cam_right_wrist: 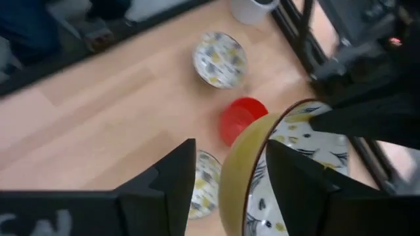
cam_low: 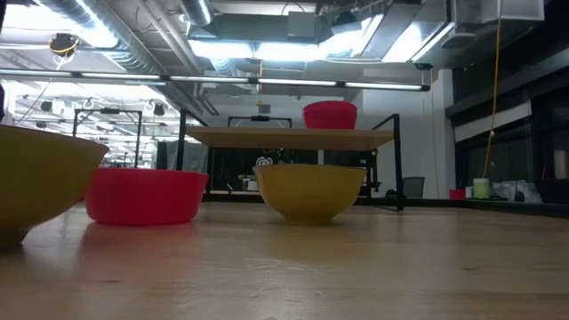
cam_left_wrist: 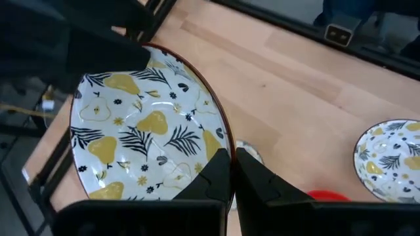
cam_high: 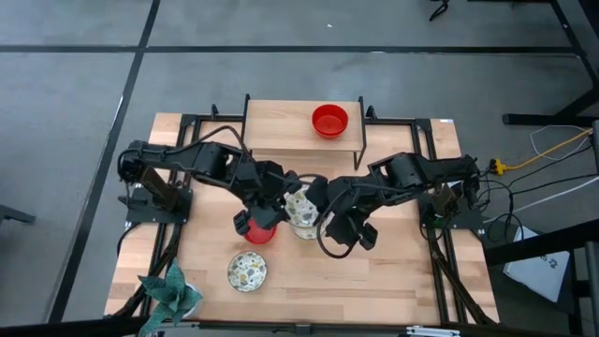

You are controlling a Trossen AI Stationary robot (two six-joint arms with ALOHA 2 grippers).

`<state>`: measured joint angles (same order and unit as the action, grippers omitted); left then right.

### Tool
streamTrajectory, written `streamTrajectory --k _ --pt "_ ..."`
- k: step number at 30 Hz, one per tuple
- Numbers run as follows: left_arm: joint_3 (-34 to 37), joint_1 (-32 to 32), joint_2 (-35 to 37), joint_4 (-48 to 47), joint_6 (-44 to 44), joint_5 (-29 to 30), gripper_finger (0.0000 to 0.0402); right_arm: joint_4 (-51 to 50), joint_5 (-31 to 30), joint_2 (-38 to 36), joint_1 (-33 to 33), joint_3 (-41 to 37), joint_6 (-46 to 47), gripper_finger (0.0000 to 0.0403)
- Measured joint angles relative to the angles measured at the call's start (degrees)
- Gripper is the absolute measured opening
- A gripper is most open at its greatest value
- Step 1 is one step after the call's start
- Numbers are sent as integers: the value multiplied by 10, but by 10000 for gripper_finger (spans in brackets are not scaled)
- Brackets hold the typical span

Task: Pick & Place Mini bowls
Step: Put the right white patterned bowl on the shelf

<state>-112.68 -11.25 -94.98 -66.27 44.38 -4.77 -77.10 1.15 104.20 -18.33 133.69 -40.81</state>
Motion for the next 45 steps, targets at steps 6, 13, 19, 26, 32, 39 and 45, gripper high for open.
streamTrajectory --k 6,13,19,26,32,39,45 --pt "0 19 0 -12 -11 11 3 0 -92 0 -1 0 -17 184" --pt "0 46 0 -47 -34 28 3 -26 -187 0 -1 0 -18 184" --pt "0 85 0 -87 -65 29 3 -97 -218 0 -1 0 9 184" --pt "0 158 0 -109 -92 37 3 -129 -227 -1 7 0 74 184" --pt "0 246 0 -113 -102 41 3 -129 -226 -6 7 0 90 184" --pt "0 357 0 -87 -134 43 3 -129 -226 -7 7 0 91 184" --pt "0 404 -1 -85 -138 59 3 -129 -226 -7 7 0 101 184"
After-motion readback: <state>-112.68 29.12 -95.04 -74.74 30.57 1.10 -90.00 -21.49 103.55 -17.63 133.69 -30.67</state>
